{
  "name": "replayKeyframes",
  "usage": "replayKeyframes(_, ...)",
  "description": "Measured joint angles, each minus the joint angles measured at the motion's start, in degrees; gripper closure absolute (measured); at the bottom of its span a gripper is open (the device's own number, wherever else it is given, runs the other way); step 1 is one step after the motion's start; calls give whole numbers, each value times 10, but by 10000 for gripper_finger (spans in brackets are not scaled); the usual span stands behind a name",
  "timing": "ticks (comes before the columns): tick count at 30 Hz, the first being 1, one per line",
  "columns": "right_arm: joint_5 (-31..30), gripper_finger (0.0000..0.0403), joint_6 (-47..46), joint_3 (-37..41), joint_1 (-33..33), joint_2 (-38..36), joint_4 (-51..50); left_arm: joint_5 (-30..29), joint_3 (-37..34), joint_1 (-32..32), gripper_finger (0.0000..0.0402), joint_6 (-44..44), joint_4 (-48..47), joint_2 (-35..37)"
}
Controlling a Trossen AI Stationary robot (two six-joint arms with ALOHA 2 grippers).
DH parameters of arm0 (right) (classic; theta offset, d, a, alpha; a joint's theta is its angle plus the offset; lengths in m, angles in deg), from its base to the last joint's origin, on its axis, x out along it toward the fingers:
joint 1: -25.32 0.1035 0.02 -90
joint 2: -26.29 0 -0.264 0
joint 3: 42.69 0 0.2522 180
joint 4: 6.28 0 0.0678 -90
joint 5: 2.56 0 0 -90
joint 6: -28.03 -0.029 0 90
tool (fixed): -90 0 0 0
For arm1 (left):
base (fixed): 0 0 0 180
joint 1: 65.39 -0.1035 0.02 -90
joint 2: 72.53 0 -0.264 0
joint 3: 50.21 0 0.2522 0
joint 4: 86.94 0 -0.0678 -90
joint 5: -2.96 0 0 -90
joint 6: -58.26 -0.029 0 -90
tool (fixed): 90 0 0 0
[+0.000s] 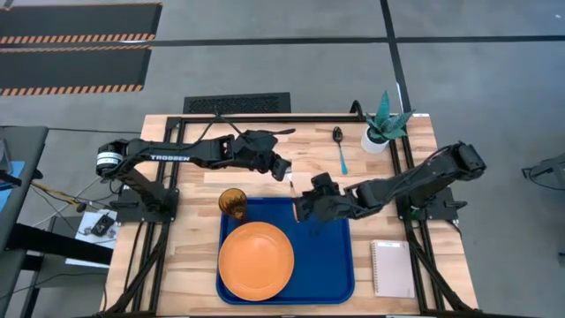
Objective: Pick and place plate/cup/fork/spoon on tray
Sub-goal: Put the brown fork on the blue serving tray to the right of the orange plate
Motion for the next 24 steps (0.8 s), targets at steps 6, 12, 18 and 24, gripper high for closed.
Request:
replayKeyframes(6,-37,113,9,0,47,-51,-39,42,-1,1,401,-52,16,0)
replayKeyframes(12,-57,112,-22,0,111,-116,-104,111,-19,27,401,-64,161,0)
replayKeyframes(18,-92,112,-52,0,185,-166,-142,95,-22,65,401,-41,233,-50)
replayKeyframes(24,-113,112,-91,-1,250,-189,-188,111,-19,92,401,-13,334,-137)
